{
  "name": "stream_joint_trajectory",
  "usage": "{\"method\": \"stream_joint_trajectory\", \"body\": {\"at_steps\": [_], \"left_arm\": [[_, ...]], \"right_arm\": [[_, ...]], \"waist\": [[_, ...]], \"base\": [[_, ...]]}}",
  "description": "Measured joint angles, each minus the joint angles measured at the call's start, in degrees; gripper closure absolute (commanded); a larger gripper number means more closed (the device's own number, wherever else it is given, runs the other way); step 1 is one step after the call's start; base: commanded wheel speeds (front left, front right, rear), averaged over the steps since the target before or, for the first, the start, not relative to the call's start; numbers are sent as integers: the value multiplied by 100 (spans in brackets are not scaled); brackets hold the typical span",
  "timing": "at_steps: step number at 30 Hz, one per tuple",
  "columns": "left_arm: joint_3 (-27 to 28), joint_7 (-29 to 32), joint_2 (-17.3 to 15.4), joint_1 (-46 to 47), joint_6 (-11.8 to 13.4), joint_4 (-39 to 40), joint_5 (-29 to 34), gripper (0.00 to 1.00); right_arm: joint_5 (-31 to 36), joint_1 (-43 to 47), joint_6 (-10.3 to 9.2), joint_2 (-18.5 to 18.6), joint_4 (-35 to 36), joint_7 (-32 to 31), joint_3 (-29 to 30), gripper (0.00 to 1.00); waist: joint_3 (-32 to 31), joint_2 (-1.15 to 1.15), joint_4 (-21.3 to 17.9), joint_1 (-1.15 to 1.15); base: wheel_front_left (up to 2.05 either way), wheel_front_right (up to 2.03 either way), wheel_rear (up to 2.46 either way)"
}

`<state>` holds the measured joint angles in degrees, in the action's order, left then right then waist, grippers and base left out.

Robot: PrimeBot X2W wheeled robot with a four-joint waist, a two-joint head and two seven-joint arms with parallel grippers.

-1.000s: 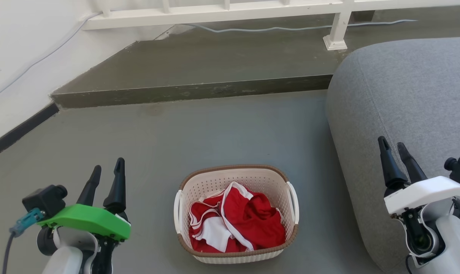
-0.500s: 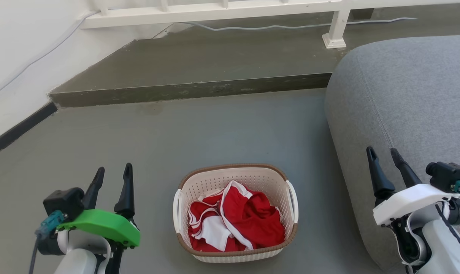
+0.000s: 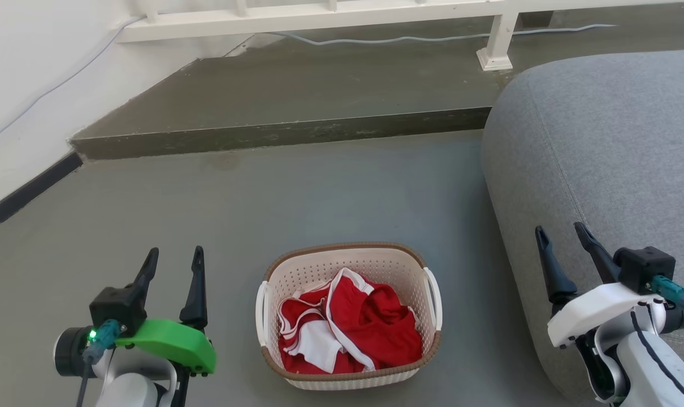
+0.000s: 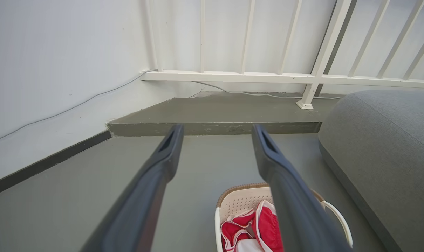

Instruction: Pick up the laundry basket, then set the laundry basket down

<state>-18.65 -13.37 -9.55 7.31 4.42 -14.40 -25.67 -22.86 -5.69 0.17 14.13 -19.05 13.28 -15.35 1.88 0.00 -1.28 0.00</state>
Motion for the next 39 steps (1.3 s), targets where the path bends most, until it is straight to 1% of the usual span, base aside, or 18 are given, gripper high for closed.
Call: {"method": "stream_joint_trajectory", "body": {"at_steps": [5, 11, 24, 39], "left_arm": [[-19, -105, 31, 0, 65, -22, 311, 0], [-1, -105, 113, 0, 66, -104, 319, 0], [30, -105, 140, -1, 66, -190, 319, 0], [59, -105, 165, 1, 66, -241, 319, 0]], "right_arm": [[327, -8, -22, 10, -19, 89, -25, 0], [335, -92, -21, 8, -24, 89, 5, 0], [425, -92, -10, -55, -69, 90, 76, 0], [486, -92, 79, -136, -108, 90, 174, 0]], "waist": [[10, 0, -11, 0], [16, 0, -12, 0], [32, 0, -10, 0], [141, 0, -3, 0]], "base": [[0, 0, 0], [0, 0, 0], [0, 0, 0], [0, 0, 0]]}}
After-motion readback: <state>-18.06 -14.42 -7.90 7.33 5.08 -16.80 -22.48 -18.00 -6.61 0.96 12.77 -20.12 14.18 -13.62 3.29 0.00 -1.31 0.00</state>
